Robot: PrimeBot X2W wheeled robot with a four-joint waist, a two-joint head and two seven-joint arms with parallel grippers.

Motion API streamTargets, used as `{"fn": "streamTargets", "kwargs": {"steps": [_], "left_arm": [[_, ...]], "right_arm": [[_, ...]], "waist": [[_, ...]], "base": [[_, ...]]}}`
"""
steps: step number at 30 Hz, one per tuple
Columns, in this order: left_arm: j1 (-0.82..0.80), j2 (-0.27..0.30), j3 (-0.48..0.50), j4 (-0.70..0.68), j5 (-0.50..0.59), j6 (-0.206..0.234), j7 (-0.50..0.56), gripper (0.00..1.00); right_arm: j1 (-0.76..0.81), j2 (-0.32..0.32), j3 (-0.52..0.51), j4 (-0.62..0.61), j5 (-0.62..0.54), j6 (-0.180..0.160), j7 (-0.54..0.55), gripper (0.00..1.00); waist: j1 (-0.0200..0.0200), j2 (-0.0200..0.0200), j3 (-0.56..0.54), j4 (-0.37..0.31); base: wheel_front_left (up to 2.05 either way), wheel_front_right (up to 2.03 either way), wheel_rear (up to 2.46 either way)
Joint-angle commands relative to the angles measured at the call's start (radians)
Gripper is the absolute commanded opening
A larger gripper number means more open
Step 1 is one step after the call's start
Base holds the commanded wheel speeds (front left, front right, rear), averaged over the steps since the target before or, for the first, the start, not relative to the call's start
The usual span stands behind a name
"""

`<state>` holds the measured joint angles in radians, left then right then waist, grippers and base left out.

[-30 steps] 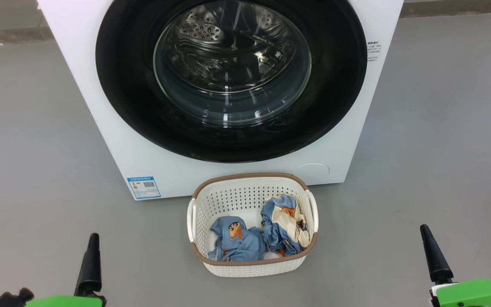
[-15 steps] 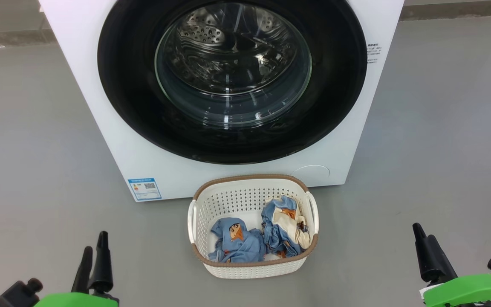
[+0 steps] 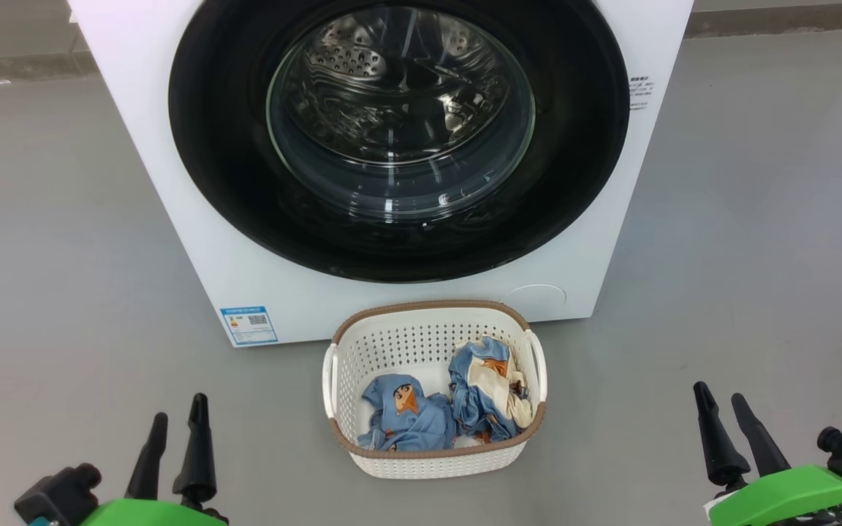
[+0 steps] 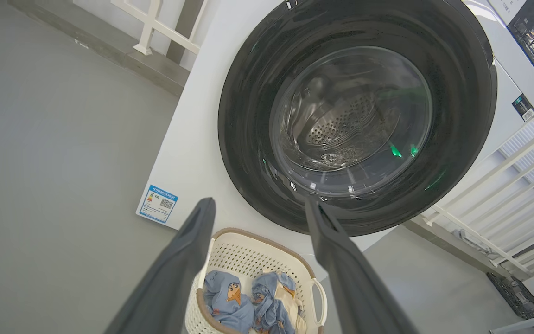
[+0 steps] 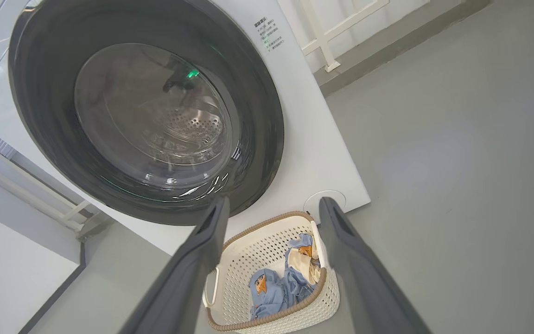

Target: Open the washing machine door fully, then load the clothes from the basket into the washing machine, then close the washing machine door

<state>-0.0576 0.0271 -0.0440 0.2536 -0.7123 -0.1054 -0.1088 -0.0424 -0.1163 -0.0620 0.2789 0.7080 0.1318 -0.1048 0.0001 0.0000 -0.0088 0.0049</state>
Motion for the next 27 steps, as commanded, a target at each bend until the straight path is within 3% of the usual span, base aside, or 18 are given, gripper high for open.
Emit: {"fn": "streamTargets", "kwargs": {"steps": [1, 27], "left_arm": [[-0.039, 0.014, 0.013, -0.032, 0.044, 0.006, -0.016, 1.00], [-0.046, 0.020, -0.035, 0.008, 0.365, 0.013, -0.093, 1.00]], "right_arm": [[-0.043, -0.018, 0.021, -0.030, -0.049, -0.001, -0.014, 1.00], [-0.045, -0.027, 0.061, -0.054, -0.374, -0.001, -0.050, 1.00]], "waist": [[-0.0001, 0.0000, -0.001, 0.000], [-0.0001, 0.0000, -0.015, 0.006]], "base": [[0.00, 0.00, 0.00], [0.00, 0.00, 0.00]]}}
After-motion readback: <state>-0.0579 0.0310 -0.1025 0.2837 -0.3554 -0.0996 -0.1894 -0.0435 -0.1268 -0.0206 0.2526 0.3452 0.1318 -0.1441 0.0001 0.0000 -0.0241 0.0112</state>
